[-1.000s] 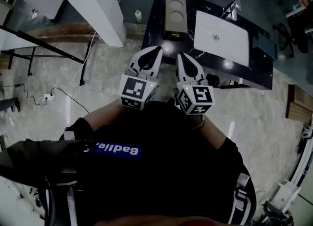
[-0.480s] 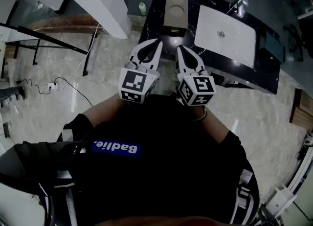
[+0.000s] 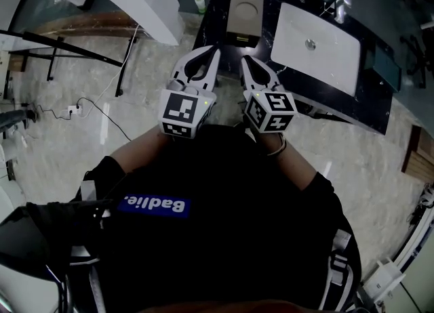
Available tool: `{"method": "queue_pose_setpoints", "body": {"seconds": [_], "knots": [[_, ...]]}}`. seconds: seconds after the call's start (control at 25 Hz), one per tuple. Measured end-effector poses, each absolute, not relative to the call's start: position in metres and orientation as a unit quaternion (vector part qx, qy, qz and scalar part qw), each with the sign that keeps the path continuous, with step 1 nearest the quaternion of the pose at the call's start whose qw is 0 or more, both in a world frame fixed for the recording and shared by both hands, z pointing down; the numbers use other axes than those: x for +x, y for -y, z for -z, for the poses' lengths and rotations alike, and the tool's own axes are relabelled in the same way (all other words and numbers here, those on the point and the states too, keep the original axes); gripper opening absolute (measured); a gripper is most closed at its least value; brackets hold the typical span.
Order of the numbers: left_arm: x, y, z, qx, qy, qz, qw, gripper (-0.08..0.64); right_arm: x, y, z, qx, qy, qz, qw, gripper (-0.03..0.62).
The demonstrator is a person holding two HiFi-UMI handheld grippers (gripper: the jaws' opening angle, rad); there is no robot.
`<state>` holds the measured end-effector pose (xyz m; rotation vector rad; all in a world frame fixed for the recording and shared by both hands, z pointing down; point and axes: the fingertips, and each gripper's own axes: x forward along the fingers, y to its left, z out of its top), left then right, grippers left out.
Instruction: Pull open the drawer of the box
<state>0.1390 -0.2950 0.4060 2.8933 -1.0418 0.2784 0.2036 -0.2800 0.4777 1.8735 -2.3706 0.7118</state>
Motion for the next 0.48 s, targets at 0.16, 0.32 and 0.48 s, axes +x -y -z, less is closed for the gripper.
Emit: {"method": "queue_pose_setpoints", "body": {"seconds": [0.16,0.32,0.48], "knots": [[0.138,0.297,-0.408,0.935,0.339,-0.096,0.024,-0.005,0.206,0.29,-0.495,0.6,0.76,-0.25,0.017,0.041],[0.133,0.3,-0.413,0.932,0.345,-0.105,0.024,-0.005,0.211,0.298,-0.516,0.605,0.749,-0.27,0.02,0.041],[0.129,0.302,-0.416,0.93,0.349,-0.114,0.024,-0.005,0.216,0.308,-0.543,0.605,0.734,-0.31,0.013,0.06]]}}
